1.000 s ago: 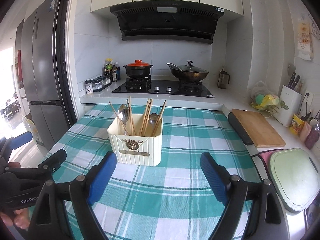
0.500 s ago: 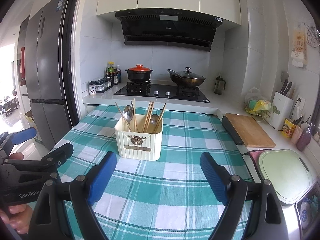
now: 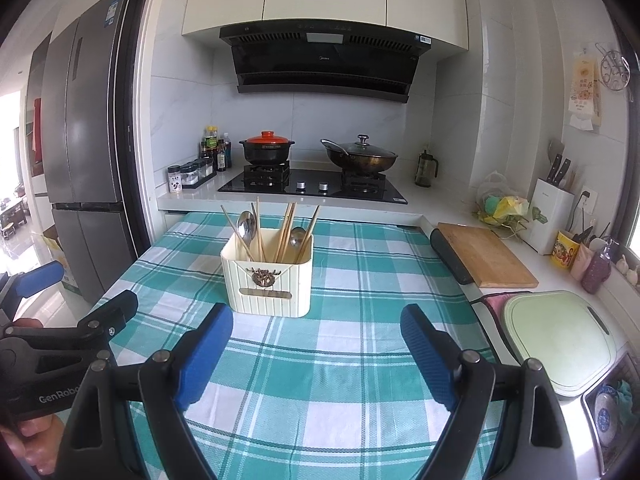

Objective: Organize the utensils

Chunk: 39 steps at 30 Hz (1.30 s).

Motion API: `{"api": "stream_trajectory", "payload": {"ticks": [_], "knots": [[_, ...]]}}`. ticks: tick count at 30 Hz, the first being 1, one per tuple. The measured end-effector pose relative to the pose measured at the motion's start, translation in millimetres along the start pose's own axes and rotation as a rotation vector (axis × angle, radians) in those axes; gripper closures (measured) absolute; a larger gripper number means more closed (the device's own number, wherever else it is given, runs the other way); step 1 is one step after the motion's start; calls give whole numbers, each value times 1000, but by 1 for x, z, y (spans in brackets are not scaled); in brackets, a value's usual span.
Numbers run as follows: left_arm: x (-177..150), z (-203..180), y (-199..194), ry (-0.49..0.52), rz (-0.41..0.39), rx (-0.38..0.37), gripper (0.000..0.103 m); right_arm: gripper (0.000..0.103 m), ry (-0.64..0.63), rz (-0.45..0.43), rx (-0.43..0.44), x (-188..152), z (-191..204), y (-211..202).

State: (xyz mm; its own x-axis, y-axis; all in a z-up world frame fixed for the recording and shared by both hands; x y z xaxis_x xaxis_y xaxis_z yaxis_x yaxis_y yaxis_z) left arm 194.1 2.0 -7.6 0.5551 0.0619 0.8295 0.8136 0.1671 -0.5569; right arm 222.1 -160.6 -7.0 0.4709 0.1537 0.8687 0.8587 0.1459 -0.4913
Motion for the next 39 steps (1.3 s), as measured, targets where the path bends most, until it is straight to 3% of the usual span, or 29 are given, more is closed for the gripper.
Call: {"api": "stream_trajectory", "payload": {"ticks": [39], "knots": [[-4,-2,5,-7,4,0,0,15,0,14,-10,-1,2,1]]}}
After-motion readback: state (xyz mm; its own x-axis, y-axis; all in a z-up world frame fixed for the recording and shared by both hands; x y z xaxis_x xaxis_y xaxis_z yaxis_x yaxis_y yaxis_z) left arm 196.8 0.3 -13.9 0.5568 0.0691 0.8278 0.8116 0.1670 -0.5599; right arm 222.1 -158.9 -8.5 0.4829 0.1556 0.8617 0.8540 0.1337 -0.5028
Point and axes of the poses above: each gripper's, at about its wrist camera, not at the fingertips, and y roughly the way its jaws point, z to its left, x to its top, the point moved 3 cm from there along y, roughly the way its jaws point, and after that the axes turned 4 degrees about z, right-handed, at the moved point
